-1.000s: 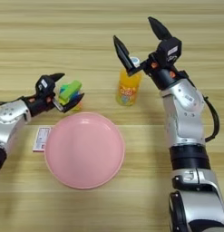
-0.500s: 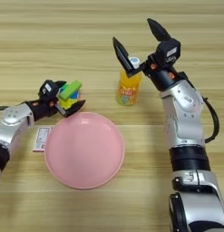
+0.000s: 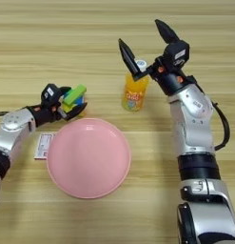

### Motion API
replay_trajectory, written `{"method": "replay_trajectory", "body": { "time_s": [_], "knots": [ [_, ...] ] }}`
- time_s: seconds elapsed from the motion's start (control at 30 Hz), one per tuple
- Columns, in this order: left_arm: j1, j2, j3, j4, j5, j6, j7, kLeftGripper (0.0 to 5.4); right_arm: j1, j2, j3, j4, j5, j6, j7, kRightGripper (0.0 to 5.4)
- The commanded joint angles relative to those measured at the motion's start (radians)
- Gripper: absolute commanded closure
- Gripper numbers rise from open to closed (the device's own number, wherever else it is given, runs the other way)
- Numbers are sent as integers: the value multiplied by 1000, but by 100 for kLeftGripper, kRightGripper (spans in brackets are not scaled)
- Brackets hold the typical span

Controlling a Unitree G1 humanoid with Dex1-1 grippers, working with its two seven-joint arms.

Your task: Move the objects on the table

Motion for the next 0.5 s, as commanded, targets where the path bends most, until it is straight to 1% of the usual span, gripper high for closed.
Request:
{"method": "replay_trajectory", "body": {
  "time_s": [0.03, 0.1, 0.5],
  "knots": [
    [-19, 2, -1, 10, 15, 9, -1, 183, 6, -1, 5, -14, -9, 12, -2, 0],
    [-18, 2, -1, 10, 15, 8, -2, 195, 6, 0, 4, -15, -9, 12, -2, 0],
    [-20, 3, -1, 12, 16, 6, -2, 321, 6, 0, 4, -15, -8, 13, -2, 0]
  ]
}}
